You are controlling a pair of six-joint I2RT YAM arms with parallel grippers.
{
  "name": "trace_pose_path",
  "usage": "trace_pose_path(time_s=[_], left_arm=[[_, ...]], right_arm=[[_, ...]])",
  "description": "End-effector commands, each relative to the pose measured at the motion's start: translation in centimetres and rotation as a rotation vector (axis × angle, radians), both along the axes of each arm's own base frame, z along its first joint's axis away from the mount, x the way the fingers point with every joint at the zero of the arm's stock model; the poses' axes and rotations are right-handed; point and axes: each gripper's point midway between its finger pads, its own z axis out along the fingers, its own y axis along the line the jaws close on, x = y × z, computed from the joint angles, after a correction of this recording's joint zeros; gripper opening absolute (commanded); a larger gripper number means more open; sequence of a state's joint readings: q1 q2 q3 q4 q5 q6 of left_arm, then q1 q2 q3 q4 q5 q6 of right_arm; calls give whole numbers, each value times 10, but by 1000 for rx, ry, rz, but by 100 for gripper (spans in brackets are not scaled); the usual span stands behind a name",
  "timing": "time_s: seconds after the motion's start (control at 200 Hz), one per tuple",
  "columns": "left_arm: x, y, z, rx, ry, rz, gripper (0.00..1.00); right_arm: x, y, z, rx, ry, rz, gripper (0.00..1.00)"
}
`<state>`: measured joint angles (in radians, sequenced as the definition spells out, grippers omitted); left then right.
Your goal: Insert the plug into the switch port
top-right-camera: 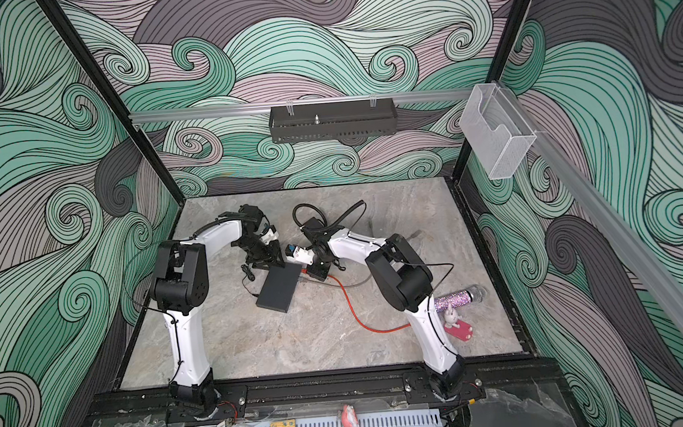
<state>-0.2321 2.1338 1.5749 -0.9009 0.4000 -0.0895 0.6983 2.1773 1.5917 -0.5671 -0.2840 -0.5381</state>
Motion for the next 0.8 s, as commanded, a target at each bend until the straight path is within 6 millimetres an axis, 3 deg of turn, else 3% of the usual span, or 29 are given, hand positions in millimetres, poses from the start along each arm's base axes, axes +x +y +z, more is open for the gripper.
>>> trace_pose_path(time_s=[0.0,0.565,0.685,0.796], left_arm=[[-34,-55,-37,-94,103,-94,52],[-33,-53,-36,-85,93,-94,51],[-33,-54,-35,-88,92,-94,52],[-32,-55,-34,-94,90,-94,51]], right_arm=[[-15,114,83,421,-157,221,6],[-20,109,122,453,-201,253,6],[-20,110,121,455,-198,251,6],[-17,112,106,446,-178,237,6]])
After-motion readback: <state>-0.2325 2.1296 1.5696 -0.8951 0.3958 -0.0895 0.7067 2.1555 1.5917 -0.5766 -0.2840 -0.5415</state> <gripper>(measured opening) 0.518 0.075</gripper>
